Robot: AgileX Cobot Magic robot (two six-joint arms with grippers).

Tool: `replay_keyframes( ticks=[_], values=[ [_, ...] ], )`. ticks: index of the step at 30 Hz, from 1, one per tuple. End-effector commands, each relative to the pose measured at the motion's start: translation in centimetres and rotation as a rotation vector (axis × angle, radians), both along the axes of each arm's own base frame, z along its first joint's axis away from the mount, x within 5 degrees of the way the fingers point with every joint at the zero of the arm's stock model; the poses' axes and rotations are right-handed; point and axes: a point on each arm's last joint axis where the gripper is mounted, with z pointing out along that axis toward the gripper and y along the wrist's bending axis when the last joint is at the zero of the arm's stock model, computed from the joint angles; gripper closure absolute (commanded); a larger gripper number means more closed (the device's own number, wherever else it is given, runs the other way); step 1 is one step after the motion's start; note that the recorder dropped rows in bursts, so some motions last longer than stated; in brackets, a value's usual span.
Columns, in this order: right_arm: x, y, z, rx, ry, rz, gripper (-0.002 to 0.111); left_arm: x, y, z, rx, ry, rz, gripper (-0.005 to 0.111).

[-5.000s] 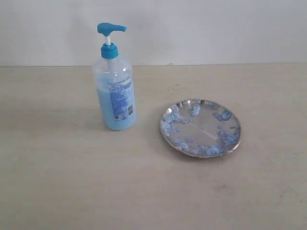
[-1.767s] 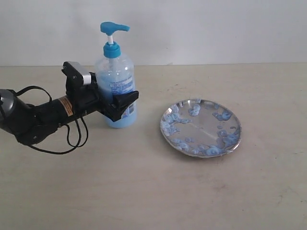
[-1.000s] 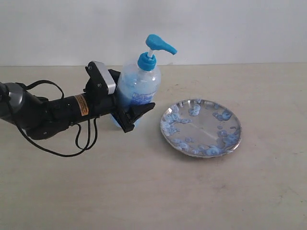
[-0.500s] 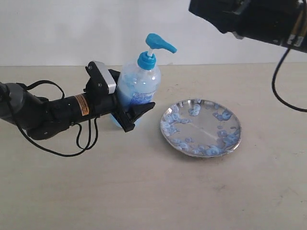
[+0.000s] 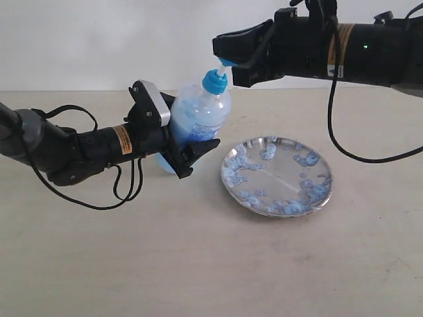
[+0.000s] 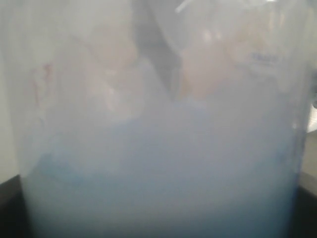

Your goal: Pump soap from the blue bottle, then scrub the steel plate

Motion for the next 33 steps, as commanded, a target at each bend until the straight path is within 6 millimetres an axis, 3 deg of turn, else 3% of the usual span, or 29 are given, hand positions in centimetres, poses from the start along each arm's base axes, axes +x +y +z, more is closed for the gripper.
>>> replay_keyframes(
  ticks=[1,10,19,28,33],
  values=[
    [0.6,-0.6,0.4,0.008,-0.02,-0.092,0.108,0.0,-0.4,0.1,-0.008,0.017,-0.001,0.103],
    [0.7,-0.7,-0.1,0.004,0.047,-0.115,0.108,0.0,-0.4,0.1,-0.006,0.016,-0.005,0.103],
    [1.5,-0.5,-2.7,0.01,0.16,-0.114,0.108,-0.1,-0.4,0.1,-0.003,0.015,-0.01,0.103],
    [2.0,0.6,-6.8,-0.061,0.297,-0.108,0.108,-0.4,-0.7,-0.1,0.02,0.008,-0.053,0.103],
    [1.7,1.7,-7.4,-0.121,0.301,-0.09,0.108,-0.4,-0.7,-0.1,0.021,0.007,-0.055,0.103]
  ],
)
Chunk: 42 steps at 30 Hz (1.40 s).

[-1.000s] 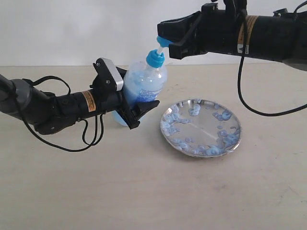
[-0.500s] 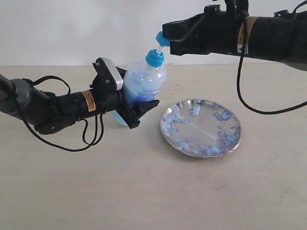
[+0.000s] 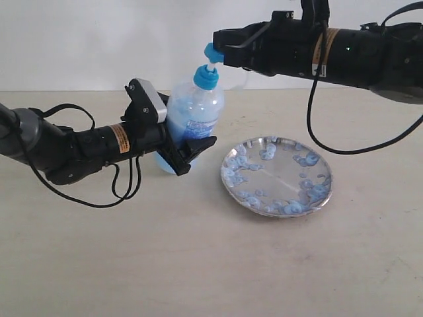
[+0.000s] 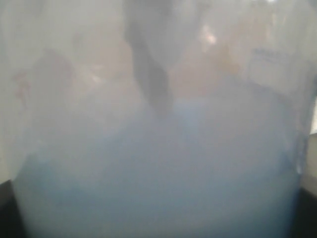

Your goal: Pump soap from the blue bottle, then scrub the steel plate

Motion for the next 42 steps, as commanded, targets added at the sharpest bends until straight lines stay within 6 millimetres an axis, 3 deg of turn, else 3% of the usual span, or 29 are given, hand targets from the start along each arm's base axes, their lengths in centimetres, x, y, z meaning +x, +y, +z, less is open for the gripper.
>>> replay_keyframes(
  ticks=[1,7,11,18,22,27,32,35,38,41,42],
  values=[
    [-0.4,0.8,-4.7,-0.235,0.114,0.014,0.108,-0.6,-0.9,0.0,0.033,-0.03,-0.072,0.103],
    [-0.2,0.6,-4.2,-0.238,0.073,-0.012,0.108,-0.6,-0.9,0.0,0.026,-0.02,-0.069,0.103],
    [-0.1,0.3,-2.1,-0.28,-0.086,-0.048,0.108,-0.6,-0.9,0.0,-0.034,0.061,-0.051,0.103],
    [-1.8,-1.7,6.0,-0.221,-0.341,-0.266,0.108,-0.5,-0.9,-0.1,-0.195,0.205,-0.018,0.103],
    [-5.1,-3.1,9.1,-0.209,-0.367,-0.343,0.108,-0.1,-0.5,0.1,-0.381,0.182,0.017,0.103],
    [-11.1,-4.6,8.1,-0.216,-0.395,-0.352,0.108,0.1,-0.3,-0.7,-0.392,0.201,0.055,0.103],
    [-15.7,-6.3,4.7,-0.18,-0.32,-0.427,0.108,0.1,-0.3,-0.7,-0.38,0.186,0.051,0.1],
    [-17.5,-6.9,3.0,-0.178,-0.267,-0.448,0.108,-0.3,-0.6,-0.9,-0.351,0.187,0.0,0.082],
    [-18.6,-7.2,2.2,-0.176,-0.257,-0.451,0.108,-0.6,-0.7,-1.0,-0.34,0.206,-0.036,0.045],
    [-18.9,-7.3,2.2,-0.178,-0.255,-0.452,0.108,-0.3,-0.6,-0.9,-0.369,0.21,0.007,-0.003],
    [-18.9,-7.3,2.2,-0.184,-0.259,-0.451,0.108,-0.2,-0.5,-0.8,-0.38,0.212,0.021,-0.002]
  ],
)
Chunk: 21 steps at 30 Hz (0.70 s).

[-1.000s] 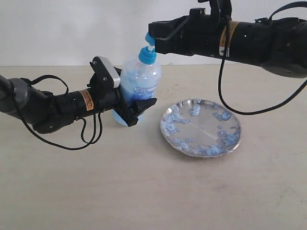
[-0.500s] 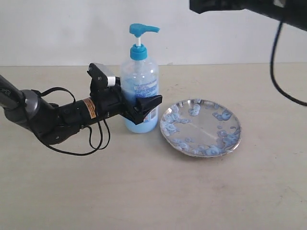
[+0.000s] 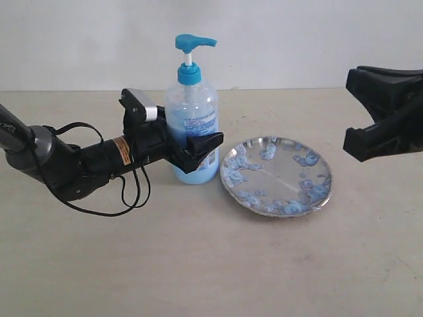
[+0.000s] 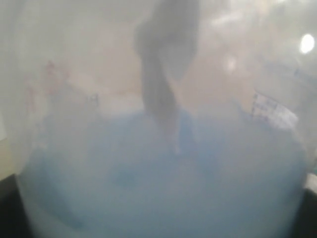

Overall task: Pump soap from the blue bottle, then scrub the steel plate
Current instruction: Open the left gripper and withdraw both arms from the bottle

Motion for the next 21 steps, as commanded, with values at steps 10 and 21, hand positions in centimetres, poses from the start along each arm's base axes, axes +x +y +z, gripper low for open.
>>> replay_keyframes(
  ticks=[10,21],
  values=[
    [-0.4,-0.2,-0.2,-0.096,-0.013,-0.005,0.108,0.3,0.8,3.4,-0.049,-0.078,0.006,-0.002],
    [-0.4,-0.3,-0.5,-0.104,0.015,-0.009,0.108,-4.1,7.8,14.4,-0.047,-0.274,0.102,0.021]
  ],
)
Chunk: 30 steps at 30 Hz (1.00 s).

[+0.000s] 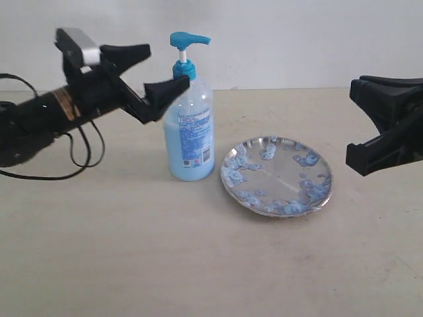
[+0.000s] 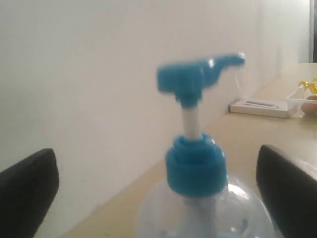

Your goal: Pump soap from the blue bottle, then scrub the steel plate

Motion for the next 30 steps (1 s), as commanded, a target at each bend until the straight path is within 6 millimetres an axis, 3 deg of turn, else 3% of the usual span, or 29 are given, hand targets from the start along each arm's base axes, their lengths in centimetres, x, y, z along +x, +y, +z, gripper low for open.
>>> replay_keyframes(
  ticks=[1,5,9,12,14,17,19,23,25,26,28,29,30],
  values=[
    [-0.1,-0.1,-0.2,-0.012,0.018,-0.006,0.108,-3.6,2.6,4.6,0.009,-0.074,0.04,0.035],
    [-0.2,-0.2,-0.6,-0.015,0.061,-0.015,0.108,-8.1,4.5,8.9,0.024,0.016,0.136,0.101],
    [-0.1,-0.2,-0.6,0.03,0.086,-0.022,0.108,-13.8,6.8,14.7,-0.058,0.15,0.342,0.103],
    [-0.1,0.0,0.1,0.101,0.027,-0.01,0.108,-18.2,9.8,17.6,-0.114,0.193,0.629,0.103],
    [0.0,0.1,1.1,0.17,-0.044,0.009,0.108,-20.9,11.8,18.3,-0.065,0.18,0.819,0.103],
    [0.3,0.3,3.0,0.276,-0.089,0.022,0.108,-23.3,13.5,16.3,0.127,0.186,0.987,0.103],
    [0.7,0.5,4.4,0.269,-0.122,0.037,0.108,-24.0,13.6,13.3,0.206,0.224,0.985,0.103],
    [1.3,1.0,8.4,0.134,-0.244,0.079,0.108,-25.4,12.1,9.3,-0.107,0.337,0.806,0.103],
    [1.6,0.9,10.2,0.036,-0.279,0.061,0.108,-25.9,12.1,8.5,-0.108,0.34,0.804,0.103],
    [2.2,0.6,11.7,-0.053,-0.246,0.008,0.108,-26.3,12.8,7.2,-0.109,0.412,0.885,0.103],
    [3.7,0.0,12.0,-0.113,-0.064,-0.08,0.108,-26.9,14.1,4.4,-0.169,0.586,1.04,0.103],
    [4.4,-0.1,12.0,-0.109,0.012,-0.111,0.108,-27.2,14.4,3.3,-0.207,0.641,1.082,0.103],
    [6.3,-0.3,10.3,-0.098,0.263,-0.183,0.108,-27.7,14.6,1.2,-0.228,0.701,1.12,0.103]
  ],
)
